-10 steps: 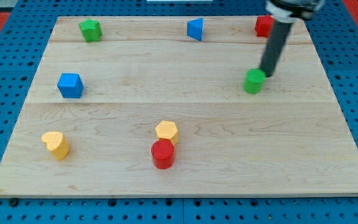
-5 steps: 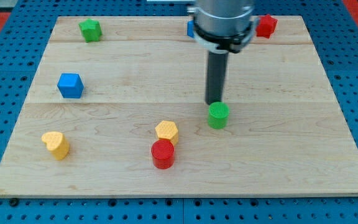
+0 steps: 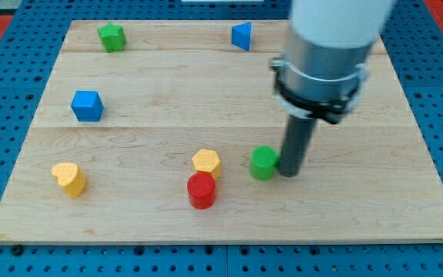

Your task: Push the green circle to the right of the yellow hexagon

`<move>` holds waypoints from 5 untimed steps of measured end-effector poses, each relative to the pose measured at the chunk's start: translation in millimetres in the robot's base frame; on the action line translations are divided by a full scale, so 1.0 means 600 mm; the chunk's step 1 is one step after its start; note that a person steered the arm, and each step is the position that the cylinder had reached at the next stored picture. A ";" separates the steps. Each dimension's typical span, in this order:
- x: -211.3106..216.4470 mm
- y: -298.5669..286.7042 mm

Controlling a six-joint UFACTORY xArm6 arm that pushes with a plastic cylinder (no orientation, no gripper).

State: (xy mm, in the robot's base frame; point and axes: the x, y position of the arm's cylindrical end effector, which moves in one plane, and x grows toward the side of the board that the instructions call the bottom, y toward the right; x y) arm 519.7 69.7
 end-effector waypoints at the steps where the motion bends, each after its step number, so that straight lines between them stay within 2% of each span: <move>1: -0.020 0.000; 2: -0.047 0.007; 5: -0.040 -0.065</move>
